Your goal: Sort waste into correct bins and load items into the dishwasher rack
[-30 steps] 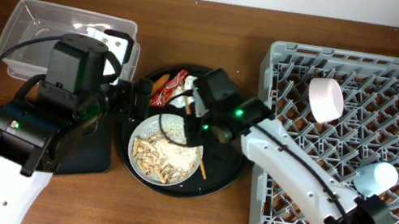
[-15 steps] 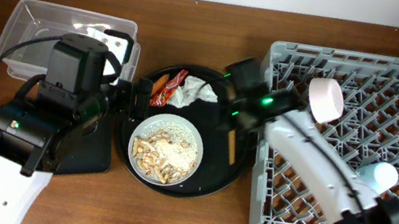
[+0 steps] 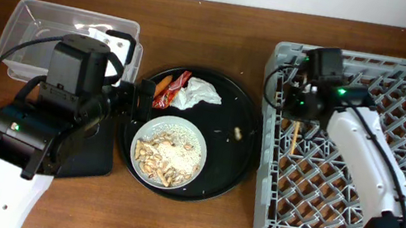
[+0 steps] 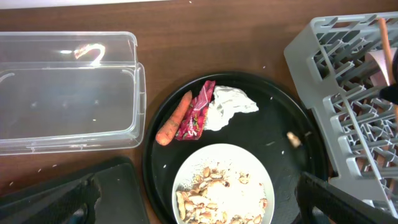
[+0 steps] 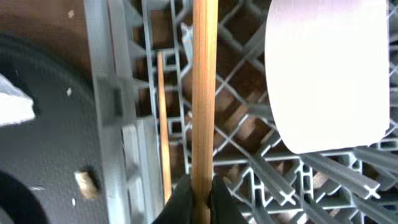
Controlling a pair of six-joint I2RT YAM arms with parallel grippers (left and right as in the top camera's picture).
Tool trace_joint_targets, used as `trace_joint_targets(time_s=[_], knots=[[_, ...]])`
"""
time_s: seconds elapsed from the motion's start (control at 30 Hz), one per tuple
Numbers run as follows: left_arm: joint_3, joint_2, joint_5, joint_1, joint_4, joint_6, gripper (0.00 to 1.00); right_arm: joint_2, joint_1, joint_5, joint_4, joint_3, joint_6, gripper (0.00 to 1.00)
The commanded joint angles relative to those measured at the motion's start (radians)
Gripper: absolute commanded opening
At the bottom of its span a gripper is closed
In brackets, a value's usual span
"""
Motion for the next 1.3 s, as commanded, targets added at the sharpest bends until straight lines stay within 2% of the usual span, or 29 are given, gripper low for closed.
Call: trace_joint_targets(time_s=[0.0,0.07,0.2,0.33,0.53,0.57,0.6,0.7,0.77,1.03,1.27], knots=[[0.009,0.0,-0.01,0.004,-0.002,-0.009,0.99,0.025,0.02,-0.126,-0.026,-0.006,-0.077,0.27],[0.009,0.0,-0.01,0.004,-0.002,-0.009,0.99,0.024,0.037,-0.118,-0.032,-0.007,-0.077,0.37],[0.009,0.0,-0.01,0.004,-0.002,-0.009,0.99,0.014,0.053,-0.119,-0.03,-0.002,-0.072,0.47],[0.009,0.0,-0.01,0.004,-0.002,-0.009,0.99,-0.068,0.064,-0.127,-0.069,0.008,-0.047,0.48],[0.009,0.0,-0.01,0.004,-0.002,-0.009,0.99,-0.391,0.194,-0.149,-0.055,0.008,-0.047,0.52],[0.009,0.0,-0.01,0.004,-0.002,-0.009,0.99,-0.467,0.226,-0.149,-0.048,0.008,-0.047,0.66],[0.009,0.0,-0.01,0.004,-0.002,-0.009,0.99,-0.511,0.246,-0.149,-0.041,0.008,-0.047,0.98],[0.009,0.0,-0.01,0.004,-0.002,-0.009,0.99,-0.636,0.299,-0.149,-0.027,0.008,-0.047,0.98],[0.009,0.0,-0.01,0.004,-0.002,-0.009,0.99,-0.707,0.307,-0.144,-0.08,0.008,-0.048,0.98],[0.009,0.0,-0.01,0.004,-0.002,-0.009,0.99,-0.939,0.303,0.164,-0.279,0.007,-0.054,0.98],[0.009,0.0,-0.01,0.004,-0.002,-0.009,0.99,-1.043,0.279,0.256,-0.253,-0.062,-0.055,0.98]])
